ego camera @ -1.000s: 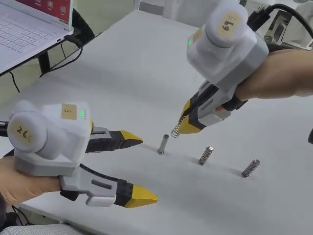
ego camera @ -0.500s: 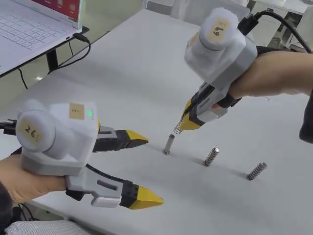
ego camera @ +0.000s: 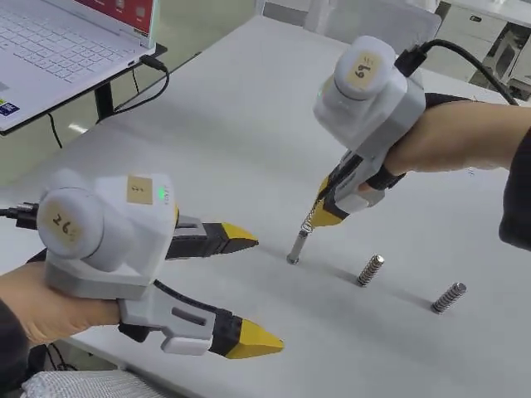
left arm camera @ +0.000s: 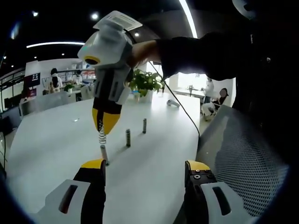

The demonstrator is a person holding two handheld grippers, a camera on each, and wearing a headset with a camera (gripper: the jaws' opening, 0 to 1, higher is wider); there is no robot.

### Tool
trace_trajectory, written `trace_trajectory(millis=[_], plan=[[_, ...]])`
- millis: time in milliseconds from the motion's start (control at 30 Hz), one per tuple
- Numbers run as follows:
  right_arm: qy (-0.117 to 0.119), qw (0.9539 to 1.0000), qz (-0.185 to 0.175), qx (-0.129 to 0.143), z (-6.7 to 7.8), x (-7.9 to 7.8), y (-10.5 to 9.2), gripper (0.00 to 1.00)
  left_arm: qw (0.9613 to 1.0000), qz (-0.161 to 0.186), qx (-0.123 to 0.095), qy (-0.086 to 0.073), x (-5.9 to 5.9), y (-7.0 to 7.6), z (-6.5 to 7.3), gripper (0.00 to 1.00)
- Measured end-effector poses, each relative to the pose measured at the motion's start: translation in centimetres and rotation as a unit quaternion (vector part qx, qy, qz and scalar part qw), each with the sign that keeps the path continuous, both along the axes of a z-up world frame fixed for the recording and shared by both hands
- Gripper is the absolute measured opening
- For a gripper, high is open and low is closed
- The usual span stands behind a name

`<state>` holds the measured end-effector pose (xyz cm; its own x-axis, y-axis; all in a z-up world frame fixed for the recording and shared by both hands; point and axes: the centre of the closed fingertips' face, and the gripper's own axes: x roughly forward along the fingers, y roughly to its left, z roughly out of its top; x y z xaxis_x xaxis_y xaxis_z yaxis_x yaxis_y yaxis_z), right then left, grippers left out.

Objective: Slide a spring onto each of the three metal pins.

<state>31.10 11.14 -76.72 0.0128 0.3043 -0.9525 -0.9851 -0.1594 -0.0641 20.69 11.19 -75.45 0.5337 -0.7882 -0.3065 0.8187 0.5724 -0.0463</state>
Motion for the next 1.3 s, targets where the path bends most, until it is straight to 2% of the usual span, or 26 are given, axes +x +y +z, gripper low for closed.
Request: trace_trajectory(millis=[233, 600, 800, 1300], plan=[[-0.001, 1.0, 0.001, -0.005, -0.4, 0.5, 0.0, 0.08, 1.0, 0.0, 0.0, 0.002, 0.0, -0.2, 0.0, 0.64], [0.004, 0.9999, 0.002, -0.01, -1.0, 0.5, 0.0, 0.08, 1.0, 0.001, 0.0, 0.005, 0.0, 0.1, -0.3, 0.62], [-0.002, 0.9998, 0.007, -0.02, -1.8, 0.7, 0.1, 0.08, 1.0, 0.002, 0.0, 0.006, 0.0, 0.2, -0.3, 0.62], [0.003, 0.9992, 0.006, -0.039, -3.8, 0.5, 0.3, 0.08, 1.0, 0.002, 0.0, 0.008, -0.1, 0.1, -0.4, 0.61]])
